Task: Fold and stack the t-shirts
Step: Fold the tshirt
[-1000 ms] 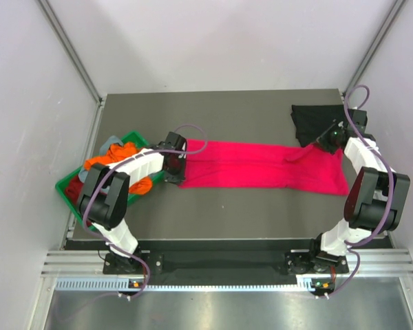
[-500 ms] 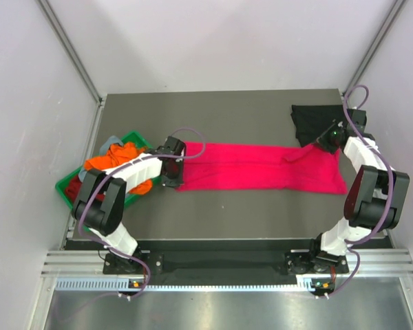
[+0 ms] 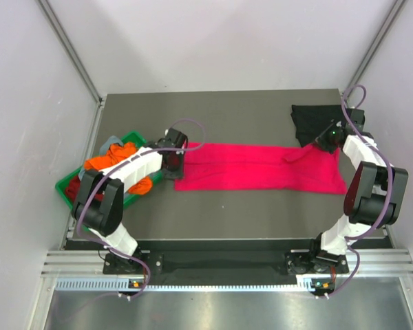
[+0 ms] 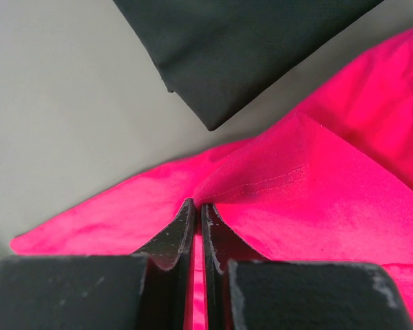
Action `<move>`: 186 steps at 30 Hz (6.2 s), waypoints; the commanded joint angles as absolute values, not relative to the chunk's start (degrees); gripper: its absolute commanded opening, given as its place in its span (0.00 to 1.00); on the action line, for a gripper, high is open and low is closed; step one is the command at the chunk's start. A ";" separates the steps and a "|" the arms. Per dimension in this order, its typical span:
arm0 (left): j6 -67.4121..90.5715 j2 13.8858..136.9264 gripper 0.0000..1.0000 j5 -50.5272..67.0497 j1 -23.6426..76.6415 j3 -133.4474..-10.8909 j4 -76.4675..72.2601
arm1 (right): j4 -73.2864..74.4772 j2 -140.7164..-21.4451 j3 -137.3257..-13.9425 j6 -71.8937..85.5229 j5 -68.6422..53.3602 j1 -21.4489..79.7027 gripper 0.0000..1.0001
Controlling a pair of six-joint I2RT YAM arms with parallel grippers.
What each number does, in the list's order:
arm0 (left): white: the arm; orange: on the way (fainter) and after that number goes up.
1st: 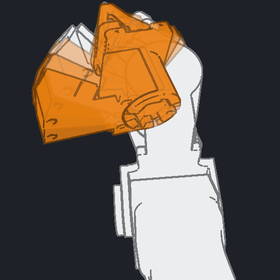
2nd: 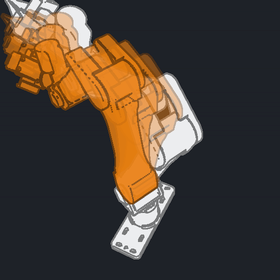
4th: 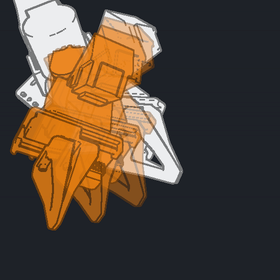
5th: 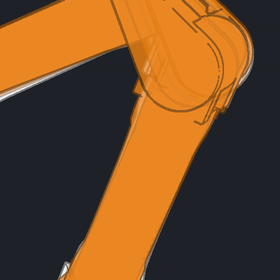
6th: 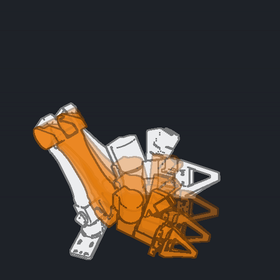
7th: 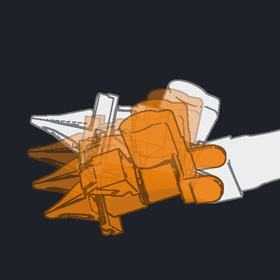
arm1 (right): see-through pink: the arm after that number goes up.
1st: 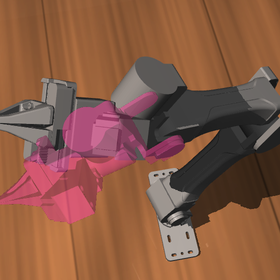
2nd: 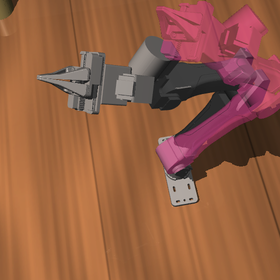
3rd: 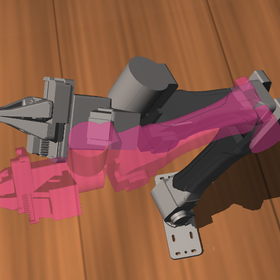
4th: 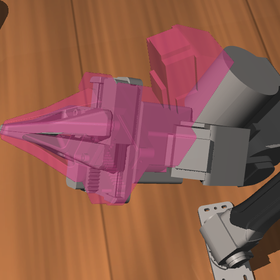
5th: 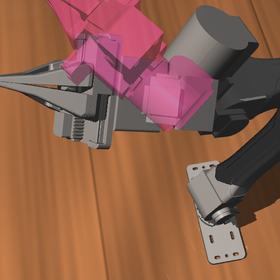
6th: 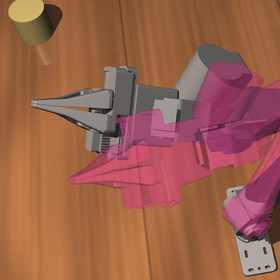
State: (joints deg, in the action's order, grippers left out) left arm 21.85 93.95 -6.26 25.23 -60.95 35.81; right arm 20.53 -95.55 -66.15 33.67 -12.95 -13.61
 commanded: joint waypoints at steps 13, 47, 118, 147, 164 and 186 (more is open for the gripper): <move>25.57 92.55 0.35 13.53 26.01 -74.36 28.75 | 27.94 -90.35 -64.08 27.87 -7.04 -13.18 0.00; 25.67 94.22 0.40 17.93 26.63 -73.39 22.58 | 40.17 -91.23 -69.43 21.98 0.26 -17.40 0.40; 20.21 84.81 0.34 12.92 22.50 -58.71 29.09 | 26.02 -94.65 -58.80 35.24 0.26 -22.24 0.19; 20.83 84.46 0.33 13.10 22.24 -57.39 27.69 | 36.38 -89.65 -64.24 31.47 5.80 -19.34 0.00; 16.97 84.20 0.37 9.32 22.24 -59.50 32.69 | 41.84 -92.29 -67.59 31.29 5.55 -19.16 0.29; 31.46 78.14 0.48 10.89 17.67 -49.14 24.35 | 37.09 -80.77 -52.91 35.16 3.60 -27.51 0.37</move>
